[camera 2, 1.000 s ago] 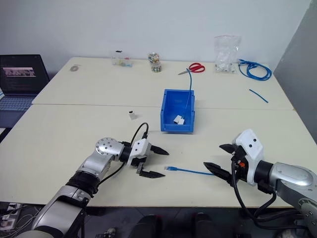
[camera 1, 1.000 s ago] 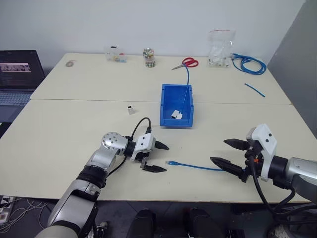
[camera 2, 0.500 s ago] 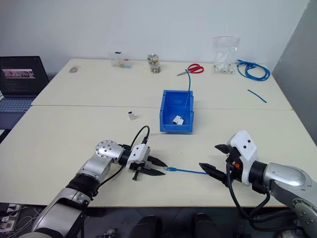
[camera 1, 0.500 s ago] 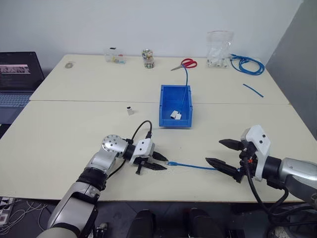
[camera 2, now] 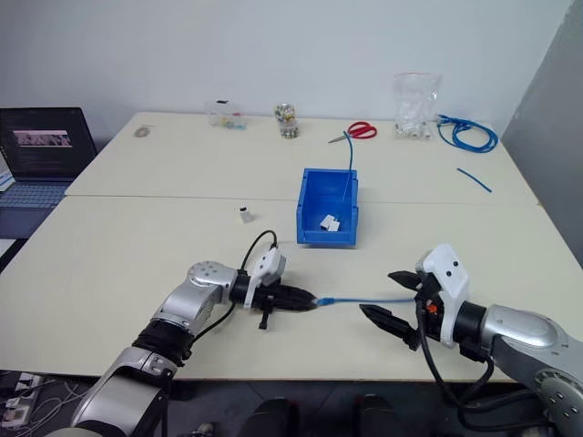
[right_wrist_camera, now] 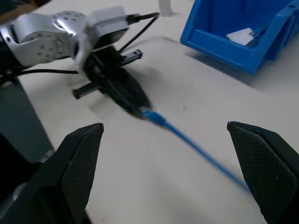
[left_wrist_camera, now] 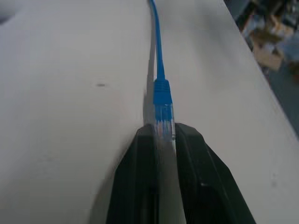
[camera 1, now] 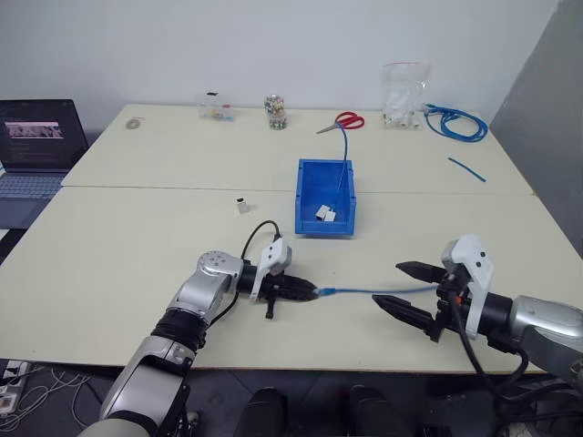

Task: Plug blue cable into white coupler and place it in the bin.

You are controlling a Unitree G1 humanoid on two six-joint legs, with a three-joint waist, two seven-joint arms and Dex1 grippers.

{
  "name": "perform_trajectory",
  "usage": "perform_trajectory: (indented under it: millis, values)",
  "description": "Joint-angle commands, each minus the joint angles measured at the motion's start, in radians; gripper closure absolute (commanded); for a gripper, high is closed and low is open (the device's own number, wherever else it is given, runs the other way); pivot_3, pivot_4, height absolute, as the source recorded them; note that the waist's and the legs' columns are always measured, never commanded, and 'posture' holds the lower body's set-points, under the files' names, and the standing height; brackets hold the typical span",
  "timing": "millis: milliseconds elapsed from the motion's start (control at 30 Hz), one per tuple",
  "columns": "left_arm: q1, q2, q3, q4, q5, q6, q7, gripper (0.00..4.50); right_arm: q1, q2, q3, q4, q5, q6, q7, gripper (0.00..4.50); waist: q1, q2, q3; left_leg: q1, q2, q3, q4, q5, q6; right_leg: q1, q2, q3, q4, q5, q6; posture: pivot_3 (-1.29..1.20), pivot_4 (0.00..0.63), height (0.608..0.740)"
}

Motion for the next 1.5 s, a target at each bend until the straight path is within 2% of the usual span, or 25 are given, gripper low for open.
perform_trajectory:
  millis: [33,167,300,467,733,833,1233,1367,1500]
  values:
    - [-0.057,-0.014,0.183,-0.272,-0.339,0.544,0.122,4.27,0.091,-0.034,-0.048,0.039,0.310,0.016,0.011,0.00,-0.002,-0.003,0.002,0.000,0.001,-0.001,0.000,0.000,0.000,0.000,0.001,0.000,0.000,0.000,0.000,0.00,0.150,0.740]
    - [-0.050,-0.094,0.332,-0.375,-0.521,0.803,0.293,4.27,0.053,-0.027,0.025,0.126,0.507,-0.043,-0.122,0.00,-0.024,-0.003,0.002,0.002,0.001,-0.003,0.000,0.000,0.000,0.001,0.000,0.000,0.001,0.000,-0.001,0.00,0.150,0.740]
    - [-0.004,-0.126,0.380,-0.473,-0.626,0.921,0.374,4.27,-0.031,0.004,0.094,0.193,0.621,-0.111,-0.256,0.00,-0.034,-0.005,0.003,0.004,0.002,-0.003,0.000,0.000,0.000,0.001,0.003,0.002,0.002,0.000,0.000,0.00,0.150,0.740]
    - [0.038,-0.133,0.410,-0.523,-0.708,0.982,0.441,4.27,-0.090,0.006,0.145,0.220,0.730,-0.164,-0.336,0.00,-0.028,-0.007,0.005,0.003,0.002,-0.004,-0.001,0.000,0.000,0.000,0.004,0.003,0.002,-0.001,-0.002,0.00,0.150,0.740]
    - [0.073,-0.122,0.393,-0.546,-0.762,0.969,0.487,4.27,-0.143,0.012,0.212,0.225,0.767,-0.206,-0.392,0.00,-0.024,-0.007,0.005,0.002,0.001,-0.004,-0.001,0.000,0.000,0.000,0.002,0.002,0.001,-0.001,-0.002,0.00,0.150,0.740]
    - [0.077,-0.123,0.389,-0.546,-0.777,0.965,0.498,4.27,-0.161,0.009,0.223,0.236,0.773,-0.210,-0.395,0.46,-0.024,-0.007,0.005,0.002,0.001,-0.004,-0.001,0.000,0.000,0.000,0.002,0.003,0.001,-0.001,-0.002,0.00,0.150,0.740]
    - [0.080,-0.129,0.381,-0.531,-0.794,0.925,0.524,4.27,-0.175,-0.010,0.234,0.254,0.776,-0.196,-0.378,3.13,-0.024,-0.007,0.005,0.002,0.001,-0.003,-0.001,0.000,0.000,0.000,0.002,0.003,0.001,-0.001,-0.002,0.00,0.150,0.740]
    - [0.083,-0.133,0.378,-0.533,-0.801,0.918,0.532,4.27,-0.180,-0.013,0.237,0.261,0.771,-0.195,-0.375,4.20,-0.024,-0.007,0.005,0.002,0.001,-0.003,-0.001,0.000,0.000,0.000,0.002,0.003,0.001,-0.001,-0.002,0.00,0.150,0.740]
    - [0.089,-0.133,0.370,-0.539,-0.809,0.903,0.543,4.27,-0.187,-0.013,0.237,0.270,0.762,-0.198,-0.376,4.32,-0.024,-0.007,0.005,0.002,0.001,-0.003,-0.001,0.000,0.000,0.000,0.002,0.003,0.001,-0.001,-0.002,0.00,0.150,0.740]
